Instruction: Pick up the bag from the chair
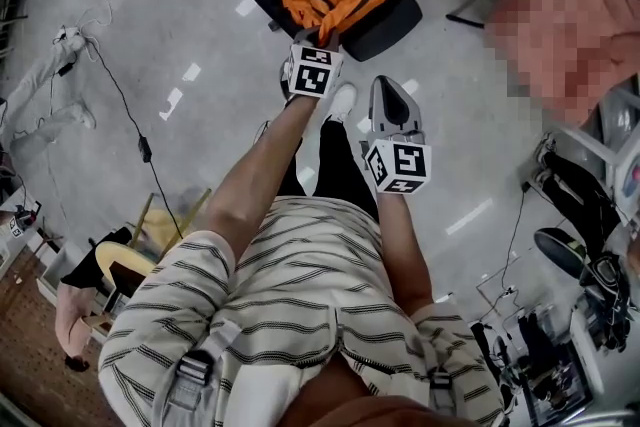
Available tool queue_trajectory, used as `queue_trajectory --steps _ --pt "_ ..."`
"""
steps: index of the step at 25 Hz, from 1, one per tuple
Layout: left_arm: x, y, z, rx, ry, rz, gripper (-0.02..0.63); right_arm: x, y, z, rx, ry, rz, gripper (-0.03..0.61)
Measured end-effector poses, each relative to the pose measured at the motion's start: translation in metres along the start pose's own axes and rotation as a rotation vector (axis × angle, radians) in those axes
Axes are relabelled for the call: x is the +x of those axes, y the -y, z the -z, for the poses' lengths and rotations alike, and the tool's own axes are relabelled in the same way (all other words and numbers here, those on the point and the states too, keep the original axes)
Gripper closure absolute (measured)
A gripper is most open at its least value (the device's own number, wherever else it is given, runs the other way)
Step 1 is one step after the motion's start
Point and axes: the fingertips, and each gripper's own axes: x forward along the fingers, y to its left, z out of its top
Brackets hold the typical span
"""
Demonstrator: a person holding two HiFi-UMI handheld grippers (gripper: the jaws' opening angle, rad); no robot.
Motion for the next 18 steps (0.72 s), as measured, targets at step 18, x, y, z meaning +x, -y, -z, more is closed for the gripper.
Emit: queue_trajectory --steps 18 --pt "-0.046 0.015 -0.040 -0.023 0.070 0.004 0.583 -0.017 0.000 -0.021 0.005 0.051 0.021 0.560"
